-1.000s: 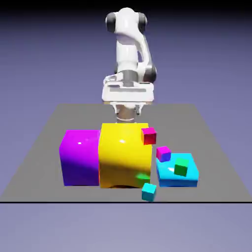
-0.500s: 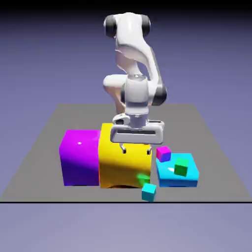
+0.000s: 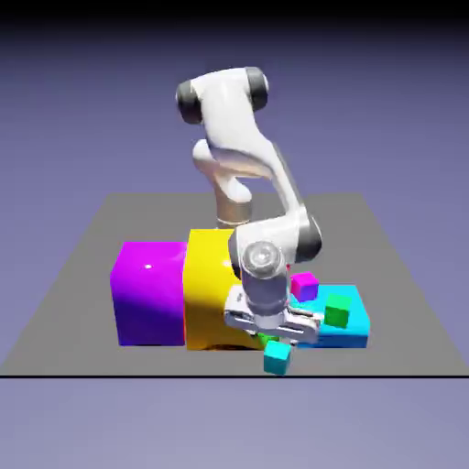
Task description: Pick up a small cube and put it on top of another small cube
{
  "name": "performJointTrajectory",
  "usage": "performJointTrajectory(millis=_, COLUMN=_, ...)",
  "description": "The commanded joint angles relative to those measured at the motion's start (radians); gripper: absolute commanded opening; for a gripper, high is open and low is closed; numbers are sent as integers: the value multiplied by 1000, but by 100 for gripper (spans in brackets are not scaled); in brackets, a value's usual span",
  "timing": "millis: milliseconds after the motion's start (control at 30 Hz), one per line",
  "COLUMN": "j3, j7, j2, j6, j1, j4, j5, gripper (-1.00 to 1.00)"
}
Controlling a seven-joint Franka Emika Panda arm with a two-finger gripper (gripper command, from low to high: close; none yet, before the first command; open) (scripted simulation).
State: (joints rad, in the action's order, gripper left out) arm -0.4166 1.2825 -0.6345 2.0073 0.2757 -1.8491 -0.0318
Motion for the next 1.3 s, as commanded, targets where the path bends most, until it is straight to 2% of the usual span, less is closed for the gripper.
performJointTrajectory(millis=0, j3=0, j7=0, j2=0, j6=0, j1=0, j4=0, j5=0, gripper=0)
performJointTrajectory(millis=133, j3=23, j7=10, j2=-87, j6=147, j1=-24, j4=-61, j5=-25, gripper=0)
performJointTrajectory(millis=167, j3=23, j7=10, j2=-87, j6=147, j1=-24, j4=-61, j5=-25, gripper=-100)
performJointTrajectory(millis=333, j3=8, j7=-15, j2=23, j6=-20, j1=-11, j4=-3, j5=3, gripper=-100)
performJointTrajectory(millis=900, j3=235, j7=-409, j2=633, j6=-551, j1=-297, j4=-82, j5=75, gripper=-100)
performJointTrajectory(millis=1133, j3=233, j7=-415, j2=655, j6=-378, j1=-299, j4=-278, j5=80, gripper=-100)
performJointTrajectory(millis=1167, j3=233, j7=-415, j2=655, j6=-378, j1=-299, j4=-278, j5=80, gripper=100)
performJointTrajectory(millis=1267, j3=233, j7=-412, j2=647, j6=-442, j1=-298, j4=-205, j5=78, gripper=100)
